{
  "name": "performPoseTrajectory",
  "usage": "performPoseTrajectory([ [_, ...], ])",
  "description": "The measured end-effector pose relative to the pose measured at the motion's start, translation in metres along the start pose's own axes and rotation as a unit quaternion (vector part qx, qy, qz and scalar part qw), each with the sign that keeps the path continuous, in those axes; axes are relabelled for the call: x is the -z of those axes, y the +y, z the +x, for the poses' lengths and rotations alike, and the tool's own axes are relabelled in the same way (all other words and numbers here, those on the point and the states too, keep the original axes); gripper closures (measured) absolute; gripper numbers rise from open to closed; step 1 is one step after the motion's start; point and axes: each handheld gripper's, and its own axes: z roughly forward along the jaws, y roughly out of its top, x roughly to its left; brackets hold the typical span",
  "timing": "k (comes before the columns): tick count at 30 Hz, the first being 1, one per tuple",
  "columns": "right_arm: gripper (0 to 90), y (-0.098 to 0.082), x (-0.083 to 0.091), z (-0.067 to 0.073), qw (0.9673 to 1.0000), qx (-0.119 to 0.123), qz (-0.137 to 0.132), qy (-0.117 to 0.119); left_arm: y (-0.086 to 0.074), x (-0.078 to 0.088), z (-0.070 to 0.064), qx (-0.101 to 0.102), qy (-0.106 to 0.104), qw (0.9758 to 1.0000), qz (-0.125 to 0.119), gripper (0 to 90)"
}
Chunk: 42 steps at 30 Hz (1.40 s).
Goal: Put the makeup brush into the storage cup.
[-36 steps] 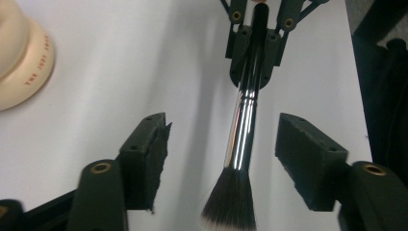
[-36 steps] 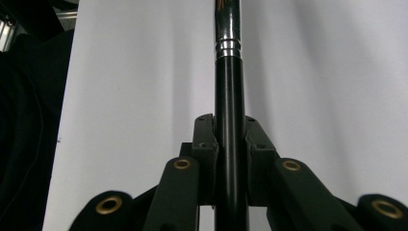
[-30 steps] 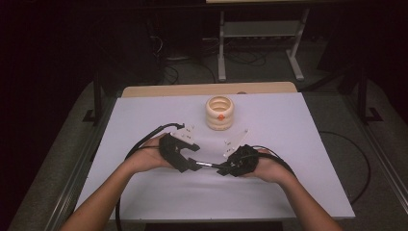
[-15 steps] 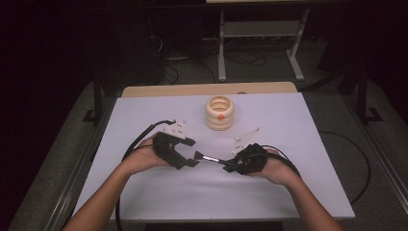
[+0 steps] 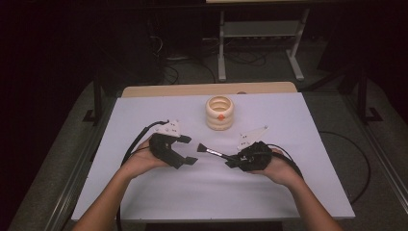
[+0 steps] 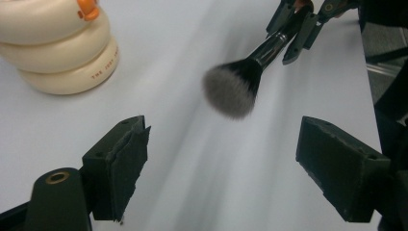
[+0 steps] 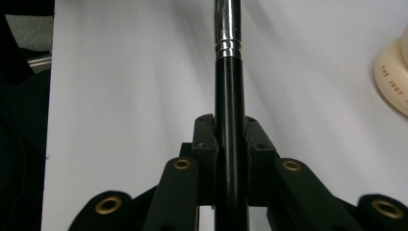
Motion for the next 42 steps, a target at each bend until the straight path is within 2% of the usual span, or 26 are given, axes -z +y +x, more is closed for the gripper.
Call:
performPoseTrajectory([
  [2,78.1,-0.001,0.002,-0.002,1.0000,0.002,-0.002,-0.006,-0.002,0.000,0.000,0.004,0.004,1.0000,-0.008,18.1],
  [4,78.1,0.000,0.003,-0.002,0.9999,-0.009,-0.008,-0.008,-0.004,0.000,0.000,0.008,0.008,0.9999,-0.012,18.0],
  [7,78.0,0.000,0.006,-0.004,0.9996,-0.003,-0.019,-0.019,-0.008,0.000,0.000,0.020,0.014,0.9994,-0.024,18.0],
  [8,78.0,0.000,0.007,-0.004,0.9995,-0.007,-0.023,-0.021,-0.009,0.000,-0.001,0.022,0.017,0.9992,-0.028,18.0],
  [9,78.1,0.001,0.008,-0.002,0.9992,-0.022,-0.025,-0.019,-0.010,0.001,-0.001,0.028,0.018,0.9990,-0.031,18.0],
  [12,78.1,0.002,0.010,-0.002,0.9988,-0.021,-0.032,-0.029,-0.015,0.000,-0.003,0.041,0.022,0.9980,-0.043,18.1],
  [13,78.1,0.002,0.010,-0.002,0.9987,-0.019,-0.034,-0.031,-0.016,0.000,-0.003,0.039,0.024,0.9979,-0.046,18.1],
  [17,78.1,0.002,0.012,-0.003,0.9979,-0.024,-0.041,-0.044,-0.020,-0.004,-0.005,0.058,0.021,0.9964,-0.058,18.1],
  [21,78.1,0.003,0.013,-0.005,0.9970,-0.029,-0.051,-0.051,-0.021,-0.010,-0.006,0.063,0.017,0.9959,-0.064,18.1],
  [22,78.1,0.004,0.013,-0.004,0.9964,-0.043,-0.054,-0.049,-0.021,-0.011,-0.006,0.064,0.016,0.9956,-0.066,18.1],
  [23,78.1,0.004,0.012,-0.004,0.9964,-0.042,-0.054,-0.050,-0.020,-0.011,-0.005,0.064,0.014,0.9954,-0.069,18.1],
  [28,78.1,0.004,0.010,-0.004,0.9958,-0.044,-0.057,-0.057,-0.019,-0.012,-0.002,0.077,0.017,0.9935,-0.082,18.7],
  [31,78.1,0.005,0.008,-0.003,0.9954,-0.042,-0.060,-0.063,-0.019,-0.010,-0.003,0.080,0.018,0.9913,-0.103,19.2],
  [36,78.1,0.007,0.003,-0.002,0.9940,-0.049,-0.069,-0.070,-0.018,-0.012,-0.006,0.087,0.004,0.9891,-0.118,20.1],
  [38,78.1,0.007,0.001,-0.002,0.9939,-0.049,-0.069,-0.070,-0.018,-0.015,-0.006,0.087,0.003,0.9891,-0.119,20.5],
  [42,78.1,0.007,-0.004,-0.002,0.9933,-0.054,-0.071,-0.074,-0.018,-0.019,-0.007,0.101,-0.003,0.9861,-0.132,21.3],
])
